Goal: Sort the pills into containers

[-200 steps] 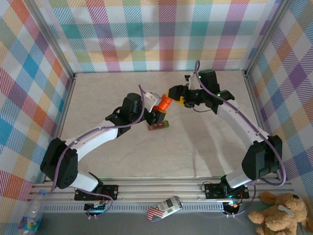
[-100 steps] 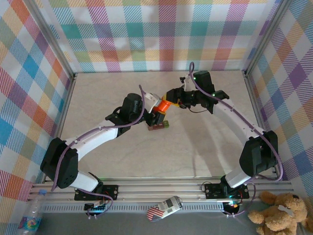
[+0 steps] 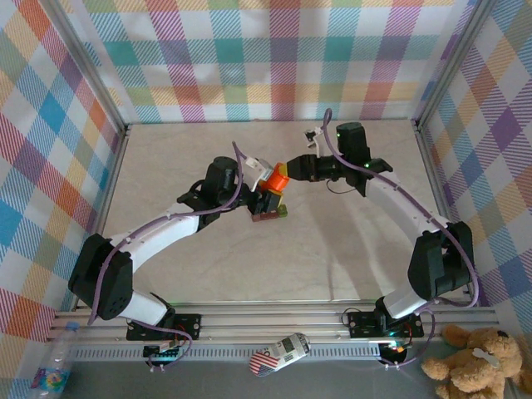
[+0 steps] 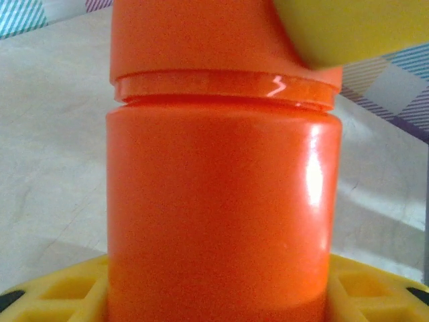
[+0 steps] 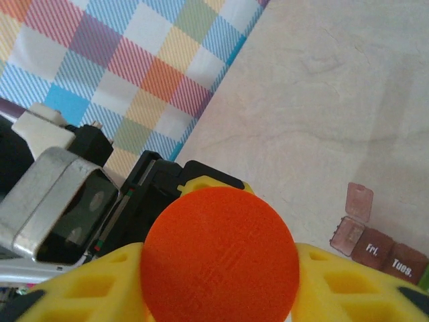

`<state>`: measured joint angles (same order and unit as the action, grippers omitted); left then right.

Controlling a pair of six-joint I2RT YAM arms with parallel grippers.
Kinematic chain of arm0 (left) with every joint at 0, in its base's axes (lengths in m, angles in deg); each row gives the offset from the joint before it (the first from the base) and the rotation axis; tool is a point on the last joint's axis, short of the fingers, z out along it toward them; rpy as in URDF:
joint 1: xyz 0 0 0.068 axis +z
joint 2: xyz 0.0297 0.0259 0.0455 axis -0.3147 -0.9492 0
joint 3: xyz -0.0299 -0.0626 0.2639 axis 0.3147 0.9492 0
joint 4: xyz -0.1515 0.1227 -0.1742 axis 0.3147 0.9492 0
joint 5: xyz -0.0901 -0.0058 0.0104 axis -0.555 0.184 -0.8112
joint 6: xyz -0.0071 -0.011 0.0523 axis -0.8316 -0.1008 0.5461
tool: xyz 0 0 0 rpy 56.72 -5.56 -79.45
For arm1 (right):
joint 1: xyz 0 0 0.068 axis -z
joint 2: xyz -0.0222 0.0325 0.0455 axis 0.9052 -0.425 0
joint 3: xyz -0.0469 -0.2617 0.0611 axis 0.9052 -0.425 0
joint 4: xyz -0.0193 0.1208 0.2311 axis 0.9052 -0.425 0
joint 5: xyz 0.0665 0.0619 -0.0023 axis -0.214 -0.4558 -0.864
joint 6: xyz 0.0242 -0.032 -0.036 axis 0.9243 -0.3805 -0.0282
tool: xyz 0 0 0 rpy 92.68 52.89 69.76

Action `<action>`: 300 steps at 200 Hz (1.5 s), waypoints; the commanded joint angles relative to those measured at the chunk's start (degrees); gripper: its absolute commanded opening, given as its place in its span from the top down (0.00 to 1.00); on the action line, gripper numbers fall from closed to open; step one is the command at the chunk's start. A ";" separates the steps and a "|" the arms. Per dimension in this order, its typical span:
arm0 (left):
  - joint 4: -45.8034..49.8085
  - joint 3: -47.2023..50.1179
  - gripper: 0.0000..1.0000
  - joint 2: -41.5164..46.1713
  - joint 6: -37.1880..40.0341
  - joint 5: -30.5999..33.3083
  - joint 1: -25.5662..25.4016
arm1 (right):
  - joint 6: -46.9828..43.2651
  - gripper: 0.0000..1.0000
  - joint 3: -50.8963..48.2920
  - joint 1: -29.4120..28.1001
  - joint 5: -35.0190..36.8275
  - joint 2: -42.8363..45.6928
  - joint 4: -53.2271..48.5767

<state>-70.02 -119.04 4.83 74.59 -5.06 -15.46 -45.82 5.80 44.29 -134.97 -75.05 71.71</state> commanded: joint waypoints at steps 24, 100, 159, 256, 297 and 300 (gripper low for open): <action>-2.27 -1.58 1.00 1.51 -2.05 -0.18 1.06 | 13.71 0.28 -3.24 2.02 6.95 6.90 6.78; -1.18 -2.29 1.00 1.18 0.23 0.86 1.11 | 25.22 0.25 0.86 -0.53 16.33 5.59 -0.05; -0.87 -2.90 1.00 0.45 -0.15 0.29 1.08 | 24.87 0.26 4.32 -4.74 17.50 1.62 -0.89; -1.13 -2.52 1.00 1.07 -0.49 0.42 1.11 | 22.19 0.66 3.28 -6.21 16.64 1.13 0.52; -0.97 -2.99 1.00 1.35 -1.09 -2.34 1.11 | 5.71 0.67 0.47 -2.39 1.13 0.50 10.87; -0.96 -3.08 1.00 1.34 -1.18 -2.66 1.11 | 4.84 0.67 0.41 -2.06 -0.19 0.41 11.13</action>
<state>-70.35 -119.92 4.83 73.87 -4.32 -14.83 -28.23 7.46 39.90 -122.51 -73.96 74.88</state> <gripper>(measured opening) 0.536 0.386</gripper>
